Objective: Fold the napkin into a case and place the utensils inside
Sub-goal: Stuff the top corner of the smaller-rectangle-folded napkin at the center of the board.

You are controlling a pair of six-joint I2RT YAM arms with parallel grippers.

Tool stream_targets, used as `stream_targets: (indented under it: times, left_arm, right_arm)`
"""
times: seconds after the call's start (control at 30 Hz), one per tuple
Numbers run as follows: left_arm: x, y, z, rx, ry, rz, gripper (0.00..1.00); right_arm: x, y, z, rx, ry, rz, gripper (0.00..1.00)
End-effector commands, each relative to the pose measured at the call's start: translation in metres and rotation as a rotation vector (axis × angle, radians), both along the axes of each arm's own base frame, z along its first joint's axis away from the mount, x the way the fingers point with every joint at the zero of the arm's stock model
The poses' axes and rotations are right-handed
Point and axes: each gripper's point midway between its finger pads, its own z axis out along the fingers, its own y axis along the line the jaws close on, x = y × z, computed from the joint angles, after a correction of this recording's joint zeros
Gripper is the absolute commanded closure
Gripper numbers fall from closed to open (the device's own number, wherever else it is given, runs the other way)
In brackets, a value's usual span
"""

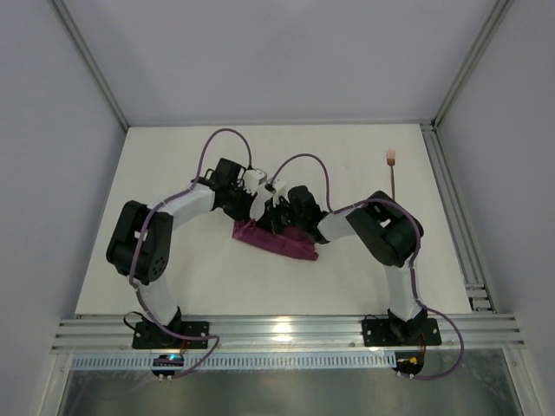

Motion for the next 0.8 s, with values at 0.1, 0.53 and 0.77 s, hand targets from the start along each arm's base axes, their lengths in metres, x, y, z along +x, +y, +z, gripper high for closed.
stream_targets:
  times: [0.1, 0.53, 0.77]
  left_arm:
    - [0.029, -0.016, 0.016, -0.061, -0.075, 0.004, 1.00]
    - [-0.013, -0.017, 0.022, -0.106, -0.021, -0.143, 0.83]
    - [-0.009, -0.015, 0.046, -0.111, -0.076, -0.150, 0.65]
  right_arm:
    - [-0.013, 0.008, 0.000, 0.017, 0.008, 0.044, 0.94]
    - [0.007, 0.007, -0.008, -0.023, 0.089, -0.076, 0.94]
    - [0.001, 0.008, -0.009, -0.011, 0.134, -0.079, 0.94]
